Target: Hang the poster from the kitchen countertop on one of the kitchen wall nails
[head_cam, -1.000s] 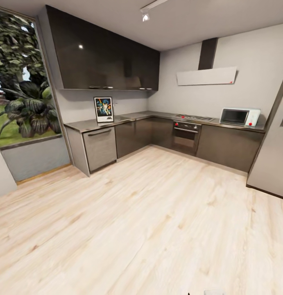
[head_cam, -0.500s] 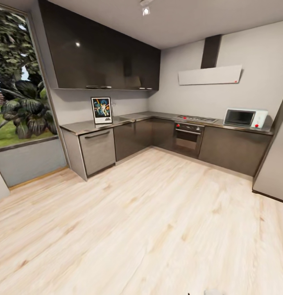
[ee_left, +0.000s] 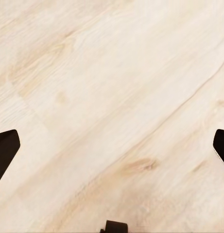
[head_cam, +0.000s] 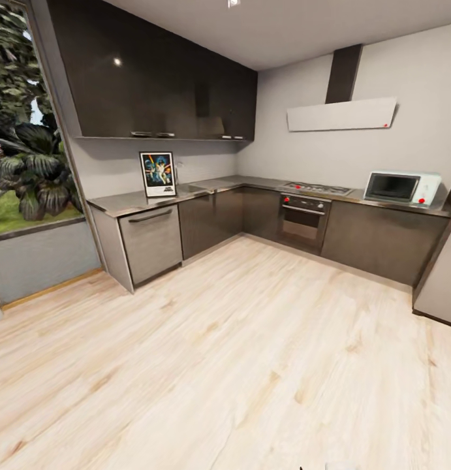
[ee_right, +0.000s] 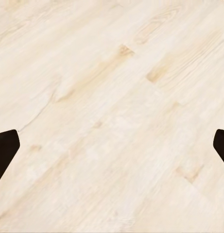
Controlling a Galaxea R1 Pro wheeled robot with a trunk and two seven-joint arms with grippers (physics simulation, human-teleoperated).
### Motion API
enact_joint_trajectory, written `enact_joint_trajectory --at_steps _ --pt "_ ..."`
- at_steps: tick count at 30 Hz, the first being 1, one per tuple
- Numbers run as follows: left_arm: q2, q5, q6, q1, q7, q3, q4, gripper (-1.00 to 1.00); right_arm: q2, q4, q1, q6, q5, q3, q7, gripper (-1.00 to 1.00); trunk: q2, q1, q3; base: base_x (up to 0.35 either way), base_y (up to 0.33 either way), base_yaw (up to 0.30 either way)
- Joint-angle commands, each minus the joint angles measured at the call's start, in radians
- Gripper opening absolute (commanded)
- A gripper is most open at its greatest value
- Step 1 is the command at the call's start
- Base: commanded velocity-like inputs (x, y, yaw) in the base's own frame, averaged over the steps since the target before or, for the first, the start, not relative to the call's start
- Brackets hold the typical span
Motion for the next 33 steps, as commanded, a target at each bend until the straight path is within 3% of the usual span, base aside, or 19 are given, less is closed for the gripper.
enact_joint_trajectory --at_steps 1,20,33 --pt "0.000 0.000 -0.002 0.000 -0.001 0.001 -0.001 1.00 0.000 0.001 0.000 -0.003 0.001 0.001 0.001 1.00 0.000 0.001 -0.001 0.337 0.000 0.000" --pt "0.000 0.000 -0.002 0.000 -0.001 0.001 -0.001 1.00 0.000 0.001 0.000 -0.003 0.001 0.001 0.001 1.00 0.000 0.001 -0.001 0.337 0.000 0.004" --pt "0.000 0.000 -0.002 0.000 -0.001 0.001 0.000 1.00 0.000 0.018 -0.001 -0.004 0.001 0.001 0.001 1.00 0.000 0.001 -0.001 0.337 -0.004 0.224"
